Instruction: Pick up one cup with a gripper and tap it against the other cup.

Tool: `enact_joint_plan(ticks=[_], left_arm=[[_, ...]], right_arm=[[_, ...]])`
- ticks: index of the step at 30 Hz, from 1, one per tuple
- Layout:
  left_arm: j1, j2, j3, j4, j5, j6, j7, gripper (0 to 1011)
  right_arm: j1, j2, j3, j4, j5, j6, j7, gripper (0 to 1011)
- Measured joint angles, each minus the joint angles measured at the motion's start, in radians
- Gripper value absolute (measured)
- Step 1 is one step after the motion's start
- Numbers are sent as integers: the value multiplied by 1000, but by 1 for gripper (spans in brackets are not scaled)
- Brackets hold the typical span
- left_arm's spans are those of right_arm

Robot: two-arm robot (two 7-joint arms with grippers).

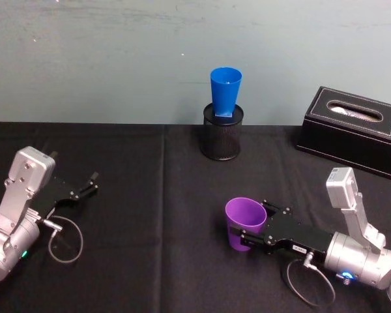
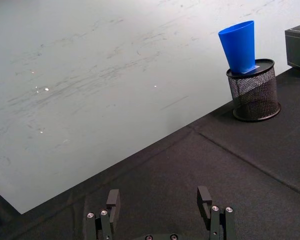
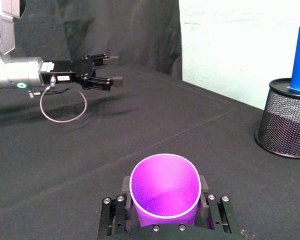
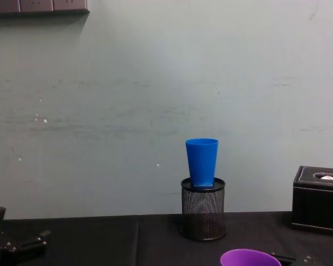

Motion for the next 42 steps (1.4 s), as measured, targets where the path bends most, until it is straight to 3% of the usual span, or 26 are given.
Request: enact_joint_plan(ticks=[19,28,42], left_arm=[[0,0,0,0,0,0,0,1011],[0,0,0,0,0,0,0,1011],[0,0,0,0,0,0,0,1011]], right_arm=[[-2,5,0,-12,-3,4,-1,726],[1,35,10,-96,9,85,-11,726],[34,79,31,-221,74,202,-46,726]])
